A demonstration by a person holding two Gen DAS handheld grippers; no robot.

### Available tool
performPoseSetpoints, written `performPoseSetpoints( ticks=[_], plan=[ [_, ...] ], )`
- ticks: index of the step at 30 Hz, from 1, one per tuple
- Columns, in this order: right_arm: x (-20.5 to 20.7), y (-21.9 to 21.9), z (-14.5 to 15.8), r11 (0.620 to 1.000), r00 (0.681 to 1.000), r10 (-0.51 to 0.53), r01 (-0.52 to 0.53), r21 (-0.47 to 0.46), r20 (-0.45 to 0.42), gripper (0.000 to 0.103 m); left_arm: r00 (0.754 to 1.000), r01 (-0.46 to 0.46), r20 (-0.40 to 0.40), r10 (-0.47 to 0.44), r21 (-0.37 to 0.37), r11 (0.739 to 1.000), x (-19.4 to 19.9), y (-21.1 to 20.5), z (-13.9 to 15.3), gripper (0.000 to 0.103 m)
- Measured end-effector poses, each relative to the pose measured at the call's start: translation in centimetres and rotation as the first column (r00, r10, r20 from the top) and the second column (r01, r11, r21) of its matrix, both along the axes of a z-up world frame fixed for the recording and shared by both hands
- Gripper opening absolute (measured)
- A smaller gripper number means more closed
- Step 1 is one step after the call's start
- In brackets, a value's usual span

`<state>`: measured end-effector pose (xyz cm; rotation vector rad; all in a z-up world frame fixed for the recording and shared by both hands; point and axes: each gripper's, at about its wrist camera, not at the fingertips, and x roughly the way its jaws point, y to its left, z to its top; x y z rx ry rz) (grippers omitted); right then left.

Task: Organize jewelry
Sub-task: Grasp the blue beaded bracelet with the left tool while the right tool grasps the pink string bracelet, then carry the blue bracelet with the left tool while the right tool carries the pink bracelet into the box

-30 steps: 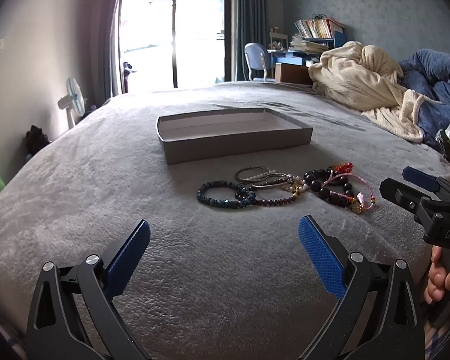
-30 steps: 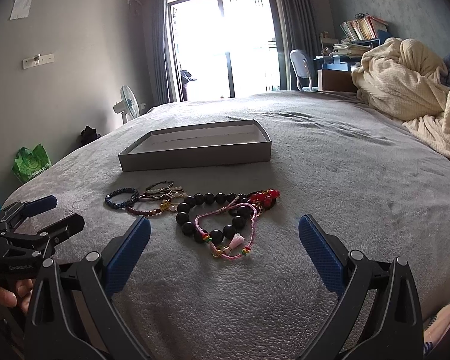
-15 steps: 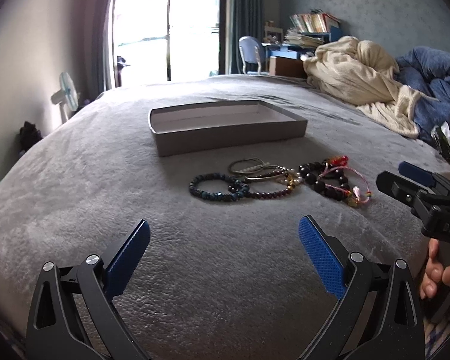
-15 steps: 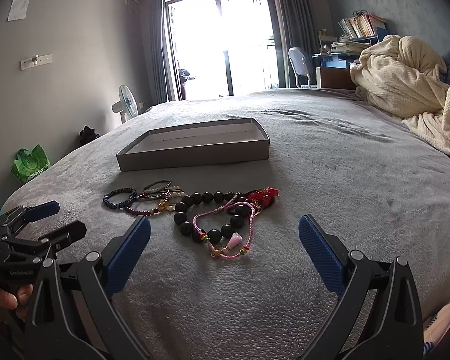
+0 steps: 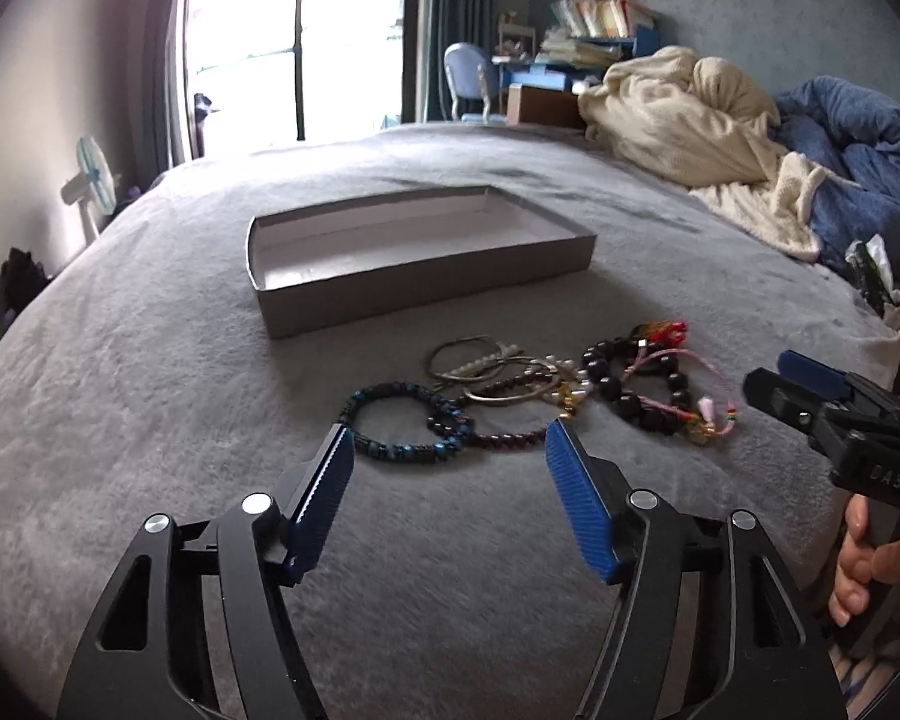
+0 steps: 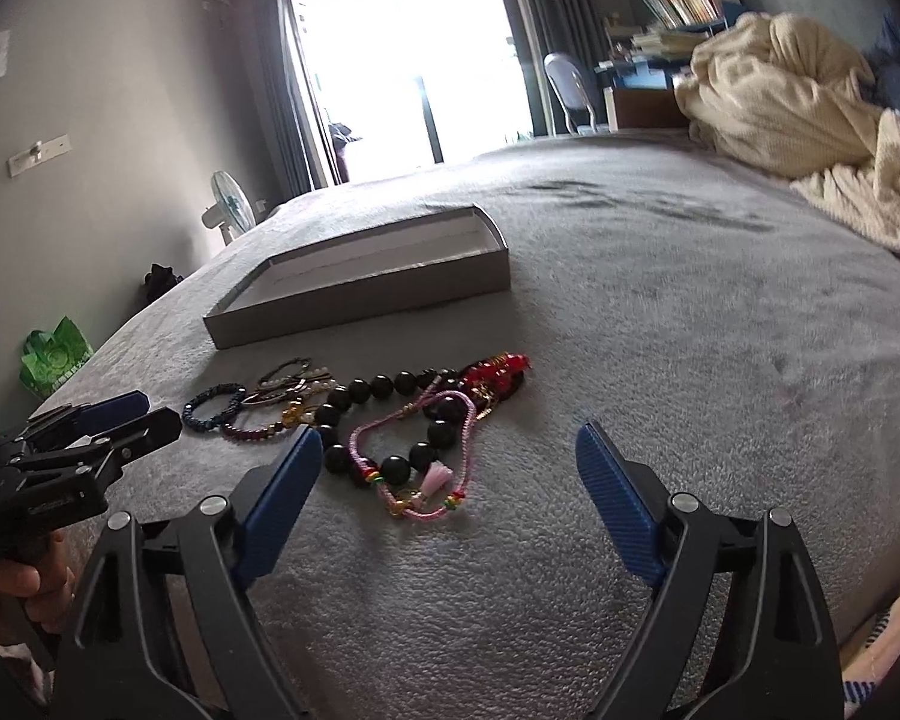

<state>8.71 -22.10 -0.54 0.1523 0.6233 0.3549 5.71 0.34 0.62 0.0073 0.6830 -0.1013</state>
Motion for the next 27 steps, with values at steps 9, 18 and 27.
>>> performPoseSetpoints(
  ticks=[9, 18, 27],
  plan=[
    [2.0, 0.4, -1.3, 1.000, 0.997, -0.002, 0.001, -0.012, -0.082, 0.053, 0.991, -0.084, -0.104, 0.078, -0.049, 0.995, 2.9, 3.0, -1.1, 0.065],
    [3.4, 0.9, -2.4, 1.000, 0.993, 0.009, -0.010, -0.004, -0.115, 0.037, 0.973, -0.093, -0.215, 0.080, -0.050, 0.994, 5.8, 3.8, -2.4, 0.044],
    [2.9, 1.5, -2.1, 0.998, 0.993, 0.061, -0.061, 0.002, -0.097, 0.003, 0.977, -0.080, -0.199, 0.073, -0.025, 0.997, 5.4, 3.7, -2.1, 0.007]
  ],
)
